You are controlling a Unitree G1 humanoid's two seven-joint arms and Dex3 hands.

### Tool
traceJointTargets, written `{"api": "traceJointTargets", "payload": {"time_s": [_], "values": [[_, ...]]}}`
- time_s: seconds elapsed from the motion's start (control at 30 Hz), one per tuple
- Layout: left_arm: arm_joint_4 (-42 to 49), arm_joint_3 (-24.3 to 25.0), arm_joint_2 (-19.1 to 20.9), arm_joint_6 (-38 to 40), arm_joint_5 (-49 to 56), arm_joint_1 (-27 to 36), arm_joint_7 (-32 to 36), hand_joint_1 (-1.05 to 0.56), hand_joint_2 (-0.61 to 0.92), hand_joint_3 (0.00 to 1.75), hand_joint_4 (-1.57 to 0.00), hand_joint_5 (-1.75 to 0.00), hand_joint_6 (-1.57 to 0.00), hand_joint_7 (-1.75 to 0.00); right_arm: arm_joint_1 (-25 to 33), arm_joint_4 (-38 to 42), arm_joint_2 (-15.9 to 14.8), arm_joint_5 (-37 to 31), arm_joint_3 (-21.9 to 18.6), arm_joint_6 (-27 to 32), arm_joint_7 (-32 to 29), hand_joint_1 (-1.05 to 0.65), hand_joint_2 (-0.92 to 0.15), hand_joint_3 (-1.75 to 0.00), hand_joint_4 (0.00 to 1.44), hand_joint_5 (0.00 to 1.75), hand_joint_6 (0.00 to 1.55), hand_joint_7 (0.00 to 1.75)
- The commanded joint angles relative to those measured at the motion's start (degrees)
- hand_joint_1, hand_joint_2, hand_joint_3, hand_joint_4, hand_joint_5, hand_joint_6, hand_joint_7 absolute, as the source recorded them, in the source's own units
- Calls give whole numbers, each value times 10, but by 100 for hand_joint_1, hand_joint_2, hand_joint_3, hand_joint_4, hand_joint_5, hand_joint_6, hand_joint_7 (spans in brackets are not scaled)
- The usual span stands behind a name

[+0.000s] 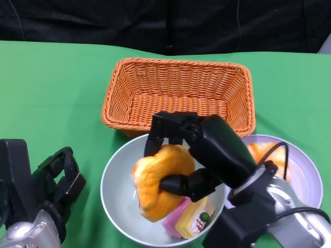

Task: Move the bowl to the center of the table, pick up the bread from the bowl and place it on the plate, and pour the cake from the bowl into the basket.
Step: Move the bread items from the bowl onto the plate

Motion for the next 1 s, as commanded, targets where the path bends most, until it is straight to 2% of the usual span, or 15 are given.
{"api": "traceJointTargets", "payload": {"time_s": [0.03, 0.4, 0.53, 0.77, 0.87, 1.0], "values": [[2, -2, 15, -7, 10, -5, 5, -56, 92, 79, 0, -63, -29, -2, 13, -34, -14, 26, -27, 7, 18, -27, -25, -161, 102, 175, 76, 174], [10, -4, 24, -9, 9, -6, 0, -54, 92, 80, 0, -59, -27, -1, 59, -103, -55, 70, -113, 23, 52, -23, -22, -164, 97, 175, 75, 168], [15, -7, 26, -11, 10, -9, 0, -54, 92, 80, 0, -58, -27, -1, 69, -103, -64, 87, -143, 17, 50, -21, -24, -161, 95, 175, 78, 164], [19, -6, 25, -11, 6, -11, -1, -53, 92, 81, 0, -57, -26, 0, 68, -83, -82, 71, -197, -3, 22, -17, -26, -158, 95, 175, 78, 160], [19, -5, 25, -10, 5, -12, -1, -53, 92, 81, 0, -57, -26, 0, 68, -79, -84, 70, -202, -6, 19, -17, -26, -158, 95, 175, 78, 159], [22, -10, 28, -15, 9, -9, -4, -54, 92, 81, 0, -58, -27, -1, 87, -78, -112, 53, -230, 21, 25, -20, -26, -157, 94, 175, 78, 160]]}}
